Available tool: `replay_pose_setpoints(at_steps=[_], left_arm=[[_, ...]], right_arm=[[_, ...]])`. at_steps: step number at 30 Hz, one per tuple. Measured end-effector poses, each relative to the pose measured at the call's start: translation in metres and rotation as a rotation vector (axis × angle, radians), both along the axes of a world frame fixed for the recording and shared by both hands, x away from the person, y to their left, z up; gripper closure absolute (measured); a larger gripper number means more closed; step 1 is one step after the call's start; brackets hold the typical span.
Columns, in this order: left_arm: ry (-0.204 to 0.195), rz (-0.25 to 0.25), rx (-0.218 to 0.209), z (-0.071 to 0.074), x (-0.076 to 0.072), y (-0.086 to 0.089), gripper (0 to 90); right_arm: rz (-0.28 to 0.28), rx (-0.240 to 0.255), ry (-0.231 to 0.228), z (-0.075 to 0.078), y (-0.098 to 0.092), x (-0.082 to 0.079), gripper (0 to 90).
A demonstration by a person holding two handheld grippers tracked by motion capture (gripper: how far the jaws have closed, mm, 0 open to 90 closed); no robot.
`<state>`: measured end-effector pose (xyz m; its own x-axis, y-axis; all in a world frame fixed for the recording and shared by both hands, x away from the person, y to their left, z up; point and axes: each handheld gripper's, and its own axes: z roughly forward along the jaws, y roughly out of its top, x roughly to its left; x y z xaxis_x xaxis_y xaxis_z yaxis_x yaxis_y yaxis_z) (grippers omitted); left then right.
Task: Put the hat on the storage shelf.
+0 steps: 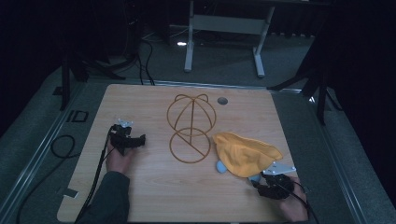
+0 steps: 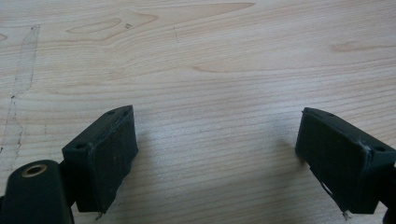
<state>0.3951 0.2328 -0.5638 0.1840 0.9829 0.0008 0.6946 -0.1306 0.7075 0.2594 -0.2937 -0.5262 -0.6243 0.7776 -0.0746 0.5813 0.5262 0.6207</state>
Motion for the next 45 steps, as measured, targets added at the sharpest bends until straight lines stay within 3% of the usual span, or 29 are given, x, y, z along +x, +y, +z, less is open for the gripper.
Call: replay_pose_setpoints(at_steps=[3,8,11,16,19,23,26,29,36,43,45], left_arm=[[0.000,0.000,0.000,0.000,0.000,0.000,12.8],[0.000,0.000,0.000,0.000,0.000,0.000,12.8],[0.000,0.000,0.000,0.000,0.000,0.000,12.8],[0.000,0.000,0.000,0.000,0.000,0.000,12.8],[0.000,0.000,0.000,0.000,0.000,0.000,12.8],[0.000,0.000,0.000,0.000,0.000,0.000,12.8],[0.000,0.000,0.000,0.000,0.000,0.000,12.8],[0.000,0.000,0.000,0.000,0.000,0.000,12.8],[0.000,0.000,0.000,0.000,0.000,0.000,12.8],[0.000,0.000,0.000,0.000,0.000,0.000,12.8],[0.000,0.000,0.000,0.000,0.000,0.000,12.8]], right_arm=[[-0.001,-0.016,0.038,-0.004,0.001,0.003,45.1],[0.011,-0.021,0.050,-0.007,0.005,0.000,46.1],[0.050,-0.013,0.054,-0.007,0.010,-0.001,47.6],[0.166,-0.009,0.041,-0.005,0.030,-0.004,47.1],[0.236,0.010,-0.002,-0.002,0.040,-0.005,47.3],[0.269,0.057,-0.045,0.004,0.046,-0.001,48.4],[0.285,0.033,-0.035,0.001,0.051,0.003,49.0],[0.280,-0.012,-0.019,-0.008,0.056,0.009,49.4],[0.260,-0.041,0.006,-0.015,0.058,0.017,51.2],[0.210,-0.042,-0.016,-0.011,0.055,0.022,79.1],[0.205,-0.041,-0.023,-0.009,0.055,0.022,81.0]])
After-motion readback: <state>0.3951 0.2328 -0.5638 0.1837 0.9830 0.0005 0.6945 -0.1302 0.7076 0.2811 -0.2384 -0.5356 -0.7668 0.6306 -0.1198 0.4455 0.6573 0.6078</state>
